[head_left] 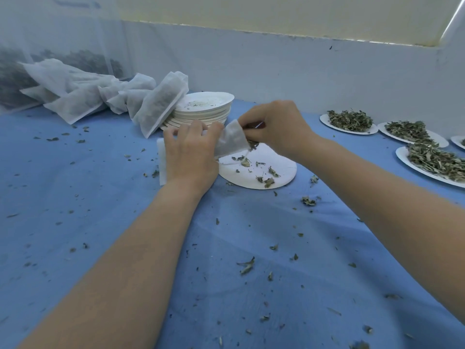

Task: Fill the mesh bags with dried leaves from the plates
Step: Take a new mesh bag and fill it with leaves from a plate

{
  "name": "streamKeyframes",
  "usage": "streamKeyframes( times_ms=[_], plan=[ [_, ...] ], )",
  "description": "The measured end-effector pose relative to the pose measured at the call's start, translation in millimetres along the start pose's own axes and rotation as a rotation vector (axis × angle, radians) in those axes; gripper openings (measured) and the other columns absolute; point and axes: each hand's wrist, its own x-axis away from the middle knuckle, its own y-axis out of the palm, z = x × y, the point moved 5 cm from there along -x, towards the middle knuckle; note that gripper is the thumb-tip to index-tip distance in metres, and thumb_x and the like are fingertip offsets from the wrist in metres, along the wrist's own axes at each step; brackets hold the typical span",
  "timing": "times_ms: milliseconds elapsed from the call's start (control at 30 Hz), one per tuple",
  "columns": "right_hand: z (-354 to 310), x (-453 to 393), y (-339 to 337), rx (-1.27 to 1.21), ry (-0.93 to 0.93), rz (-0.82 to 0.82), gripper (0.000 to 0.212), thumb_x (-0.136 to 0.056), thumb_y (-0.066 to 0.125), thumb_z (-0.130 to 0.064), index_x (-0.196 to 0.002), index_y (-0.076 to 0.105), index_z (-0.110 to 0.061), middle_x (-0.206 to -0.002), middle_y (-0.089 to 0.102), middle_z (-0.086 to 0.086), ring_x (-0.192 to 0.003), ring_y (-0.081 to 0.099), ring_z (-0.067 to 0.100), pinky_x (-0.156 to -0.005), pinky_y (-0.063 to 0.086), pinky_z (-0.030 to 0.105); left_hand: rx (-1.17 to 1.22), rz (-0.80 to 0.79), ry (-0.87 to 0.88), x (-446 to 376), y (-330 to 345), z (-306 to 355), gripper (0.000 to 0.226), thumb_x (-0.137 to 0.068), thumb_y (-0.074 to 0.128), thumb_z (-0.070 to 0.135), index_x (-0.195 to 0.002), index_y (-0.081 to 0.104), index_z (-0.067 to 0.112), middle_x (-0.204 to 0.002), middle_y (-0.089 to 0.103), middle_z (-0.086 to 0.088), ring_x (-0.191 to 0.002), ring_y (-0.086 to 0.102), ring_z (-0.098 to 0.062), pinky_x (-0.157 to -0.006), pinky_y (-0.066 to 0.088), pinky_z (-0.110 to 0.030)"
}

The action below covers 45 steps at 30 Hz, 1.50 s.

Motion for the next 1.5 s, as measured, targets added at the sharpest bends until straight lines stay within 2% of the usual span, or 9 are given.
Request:
streamKeyframes(
  times_ms=[133, 467, 600, 700, 900, 1200, 1300, 1433, 1500],
  plan=[
    [-1.7, -3.0, 2.5, -0.19, 0.07, 0.063, 0.02, -0.074, 0.07, -0.002, -0.084, 0.071, -0.019, -0.067, 0.063, -0.019, -0.057, 0.056, -0.005, -0.059, 0.046, 0.012, 0.094, -0.038, -0.044, 0.3, 3.5, 0.2, 0.046, -0.07, 0.065, 0.014, -0.115, 0.056, 0.017, -0.103, 0.058, -0.004, -0.099, 0.052, -0.026, -0.084, 0.026, -0.033],
    [2.6, 1.0, 10.8, -0.231, 0.128, -0.075, 0.041, -0.091, 0.057, -0.027, -0.054, 0.062, -0.044, -0.062, 0.056, -0.009, -0.058, 0.047, 0.006, -0.061, 0.04, 0.024, 0.318, -0.009, -0.184, -0.4, -4.3, -1.9, 0.047, -0.071, 0.067, 0.033, -0.116, 0.057, 0.026, -0.101, 0.06, -0.002, -0.097, 0.055, -0.024, -0.086, 0.04, -0.041],
    [4.4, 8.0, 11.9, -0.271, 0.148, -0.167, 0.022, -0.091, 0.055, -0.024, -0.079, 0.072, -0.031, -0.068, 0.056, 0.005, -0.062, 0.042, 0.01, -0.059, 0.037, 0.024, 0.272, -0.01, -0.063, -3.3, -5.1, 12.0, 0.053, -0.07, 0.071, 0.031, -0.119, 0.056, 0.019, -0.104, 0.062, -0.004, -0.101, 0.056, -0.026, -0.088, 0.037, -0.039],
    [7.6, 10.4, 5.4, -0.293, 0.175, -0.087, 0.017, -0.082, 0.065, -0.019, -0.077, 0.068, -0.035, -0.073, 0.068, 0.0, -0.061, 0.054, 0.004, -0.067, 0.047, 0.026, 0.295, -0.021, -0.003, -2.4, -5.7, 20.7, 0.055, -0.07, 0.073, 0.026, -0.121, 0.055, 0.013, -0.104, 0.063, -0.007, -0.098, 0.057, -0.03, -0.087, 0.038, -0.04],
    [11.6, 12.5, 2.2, -0.356, 0.255, 0.121, 0.019, -0.076, 0.072, -0.012, -0.07, 0.06, -0.025, -0.069, 0.062, -0.009, -0.055, 0.054, 0.001, -0.053, 0.043, 0.012, 0.294, -0.001, 0.047, 1.2, -8.9, 30.7, 0.054, -0.071, 0.073, 0.022, -0.12, 0.057, 0.009, -0.104, 0.064, -0.011, -0.095, 0.058, -0.032, -0.084, 0.037, -0.042],
    [4.6, 16.5, -8.3, -0.364, 0.167, -0.252, 0.02, -0.092, 0.058, -0.022, -0.097, 0.068, -0.038, -0.086, 0.07, -0.022, -0.08, 0.061, -0.009, -0.072, 0.043, 0.005, 0.335, 0.039, -0.027, -0.3, -11.3, 20.7, 0.044, -0.076, 0.068, 0.025, -0.117, 0.06, 0.01, -0.102, 0.065, -0.01, -0.095, 0.058, -0.031, -0.082, 0.042, -0.042],
    [5.9, 20.1, -12.3, -0.348, 0.179, -0.312, 0.023, -0.087, 0.064, -0.019, -0.095, 0.067, -0.04, -0.084, 0.07, -0.022, -0.084, 0.065, -0.001, -0.063, 0.043, 0.005, 0.315, 0.023, 0.007, 0.7, -11.5, 22.5, 0.047, -0.075, 0.069, 0.022, -0.119, 0.059, 0.009, -0.102, 0.065, -0.012, -0.096, 0.058, -0.033, -0.083, 0.042, -0.044],
    [10.7, 16.8, -15.8, -0.287, 0.21, -0.107, 0.02, -0.074, 0.076, -0.014, -0.088, 0.068, -0.025, -0.088, 0.069, -0.003, -0.082, 0.068, 0.015, -0.082, 0.054, 0.032, 0.289, 0.055, 0.059, 2.1, -14.2, 27.1, 0.043, -0.074, 0.069, 0.018, -0.115, 0.061, 0.006, -0.098, 0.066, -0.015, -0.094, 0.06, -0.035, -0.082, 0.041, -0.044],
    [11.8, 14.2, -16.9, -0.318, 0.223, -0.003, 0.019, -0.072, 0.078, -0.01, -0.085, 0.068, -0.017, -0.077, 0.068, -0.003, -0.071, 0.067, 0.01, -0.075, 0.056, 0.027, 0.302, 0.061, 0.08, 2.4, -13.3, 28.9, 0.043, -0.075, 0.07, 0.018, -0.115, 0.061, 0.005, -0.098, 0.066, -0.015, -0.094, 0.061, -0.034, -0.082, 0.042, -0.044]
  ],
)
